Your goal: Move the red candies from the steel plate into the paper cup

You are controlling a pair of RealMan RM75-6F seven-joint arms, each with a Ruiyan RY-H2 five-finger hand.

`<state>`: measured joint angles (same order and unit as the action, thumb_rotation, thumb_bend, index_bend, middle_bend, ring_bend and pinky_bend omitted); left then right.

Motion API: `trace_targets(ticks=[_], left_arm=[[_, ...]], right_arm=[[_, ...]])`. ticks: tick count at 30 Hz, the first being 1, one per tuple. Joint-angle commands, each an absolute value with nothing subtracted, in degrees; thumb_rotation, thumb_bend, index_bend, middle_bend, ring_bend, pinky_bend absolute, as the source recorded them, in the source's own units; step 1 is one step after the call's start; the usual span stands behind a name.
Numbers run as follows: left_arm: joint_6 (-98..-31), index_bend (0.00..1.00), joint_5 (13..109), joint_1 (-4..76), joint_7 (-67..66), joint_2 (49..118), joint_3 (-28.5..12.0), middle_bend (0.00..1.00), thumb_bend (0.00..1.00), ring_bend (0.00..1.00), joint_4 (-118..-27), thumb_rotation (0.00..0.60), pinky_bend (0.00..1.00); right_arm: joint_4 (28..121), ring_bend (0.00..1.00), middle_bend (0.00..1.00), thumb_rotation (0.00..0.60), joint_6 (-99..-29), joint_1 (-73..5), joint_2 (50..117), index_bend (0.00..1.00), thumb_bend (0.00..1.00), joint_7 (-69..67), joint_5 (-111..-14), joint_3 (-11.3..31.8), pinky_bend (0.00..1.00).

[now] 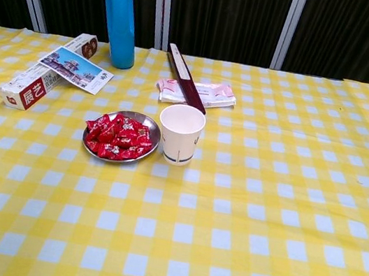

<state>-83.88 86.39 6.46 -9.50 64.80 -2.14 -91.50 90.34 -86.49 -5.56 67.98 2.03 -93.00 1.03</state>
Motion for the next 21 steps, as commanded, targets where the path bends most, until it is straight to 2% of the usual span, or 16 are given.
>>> trace_targets(ticks=[1, 6, 9, 13, 15, 21], left_arm=[[-81.4, 0.11, 84.7, 8.8, -12.5, 64.3, -4.0, 0.23, 0.17, 0.61, -94.2, 0.6, 0.73], [-75.5, 0.14, 81.4, 13.9, -17.2, 64.3, -7.3, 0.25, 0.18, 0.79, -98.1, 0.6, 0.89], [-70.7, 0.15, 77.8, 17.6, -20.6, 64.9, -9.4, 0.27, 0.18, 0.85, -100.1, 0.6, 0.93], [-63.7, 0.18, 71.7, 22.9, -24.6, 65.9, -11.6, 0.24, 0.19, 0.85, -102.5, 0.6, 0.93], [-60.8, 0.18, 68.9, 25.8, -27.6, 67.1, -12.4, 0.22, 0.24, 0.83, -102.6, 0.6, 0.93], [-55.4, 0.17, 59.8, 32.7, -35.1, 72.2, -13.5, 0.17, 0.31, 0.78, -100.6, 0.6, 0.9]], right_arm=[[90.5, 0.0, 0.0, 0.6, -86.2, -5.7, 67.9, 0.0, 0.39, 1.7, -92.9, 1.0, 0.0], [90.9, 0.0, 0.0, 0.6, -85.5, -5.8, 67.6, 0.0, 0.39, 0.9, -92.2, 1.1, 0.0], [91.2, 0.0, 0.0, 0.6, -85.3, -6.0, 67.3, 0.0, 0.39, 0.4, -92.1, 1.2, 0.0], [91.6, 0.0, 0.0, 0.6, -84.8, -6.1, 67.0, 0.0, 0.39, -0.4, -91.7, 1.1, 0.0], [91.9, 0.0, 0.0, 0.6, -84.6, -6.1, 66.7, 0.0, 0.39, -1.0, -91.5, 1.2, 0.0], [92.5, 0.0, 0.0, 0.6, -83.9, -6.3, 66.1, 0.0, 0.39, -2.9, -90.7, 1.4, 0.0]])
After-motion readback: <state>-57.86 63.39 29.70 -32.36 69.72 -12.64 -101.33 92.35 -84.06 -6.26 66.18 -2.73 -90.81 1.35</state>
